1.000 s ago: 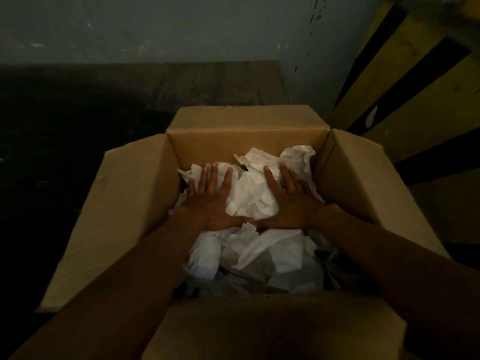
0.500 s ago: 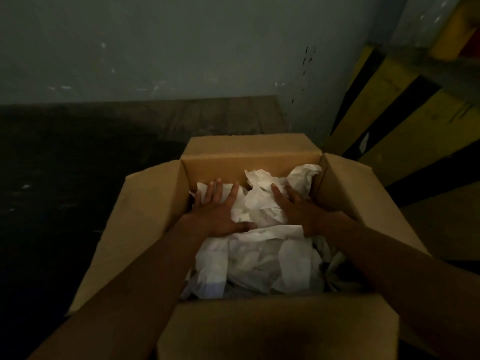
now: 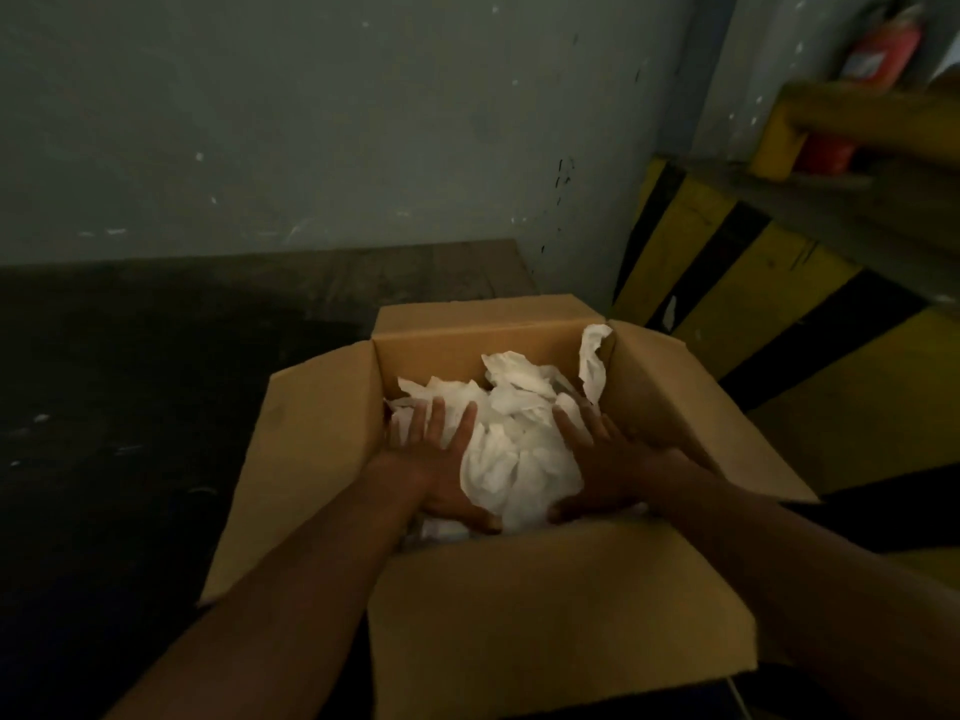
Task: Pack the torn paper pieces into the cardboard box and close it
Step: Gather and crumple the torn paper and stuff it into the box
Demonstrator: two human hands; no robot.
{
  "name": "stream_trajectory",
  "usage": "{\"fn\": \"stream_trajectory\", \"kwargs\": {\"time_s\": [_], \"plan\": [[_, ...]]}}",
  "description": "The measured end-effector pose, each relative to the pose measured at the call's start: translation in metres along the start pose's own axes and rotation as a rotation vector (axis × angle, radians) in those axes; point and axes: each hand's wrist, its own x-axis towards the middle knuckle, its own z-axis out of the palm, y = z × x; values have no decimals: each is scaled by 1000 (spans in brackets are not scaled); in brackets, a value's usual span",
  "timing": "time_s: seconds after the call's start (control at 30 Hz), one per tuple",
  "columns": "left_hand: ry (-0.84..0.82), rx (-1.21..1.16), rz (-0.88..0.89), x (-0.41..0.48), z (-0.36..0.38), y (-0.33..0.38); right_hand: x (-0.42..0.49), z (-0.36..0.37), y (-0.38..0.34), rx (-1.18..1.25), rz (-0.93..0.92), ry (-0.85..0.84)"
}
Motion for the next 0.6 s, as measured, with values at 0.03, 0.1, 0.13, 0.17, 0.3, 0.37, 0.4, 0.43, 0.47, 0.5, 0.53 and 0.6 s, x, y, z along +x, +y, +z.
{"fn": "stream_trajectory", "kwargs": {"time_s": [0.03, 0.1, 0.13, 0.17, 0.3, 0.37, 0.4, 0.43, 0.47, 0.5, 0.53, 0.6], "plan": [[-13, -4, 6, -1, 8, 3, -3, 7, -3, 34, 35, -42], [-19, -31, 15, -2, 15, 9, -6, 8, -7, 85, 71, -68], [-5, -37, 21, -3, 14, 10, -10, 2, -7, 113, 74, -58], [13, -34, 26, -5, 11, 12, -15, -7, -8, 144, 73, -35], [102, 11, 2, -11, -9, 17, -33, -40, -8, 209, 67, 136], [153, 21, -44, -15, -17, 19, -37, -50, -4, 204, 64, 194], [172, 16, -68, -17, -21, 21, -39, -52, -1, 217, 66, 208], [184, 6, -92, -20, -23, 24, -40, -54, 3, 238, 70, 223], [196, -4, -112, -23, -25, 29, -41, -56, 7, 264, 73, 244], [210, -16, -126, -26, -26, 35, -44, -58, 10, 284, 77, 263], [227, -28, -134, -29, -27, 42, -48, -58, 14, 290, 72, 287], [250, -70, -139, -36, -28, 59, -58, -57, 22, 289, 73, 344]]}}
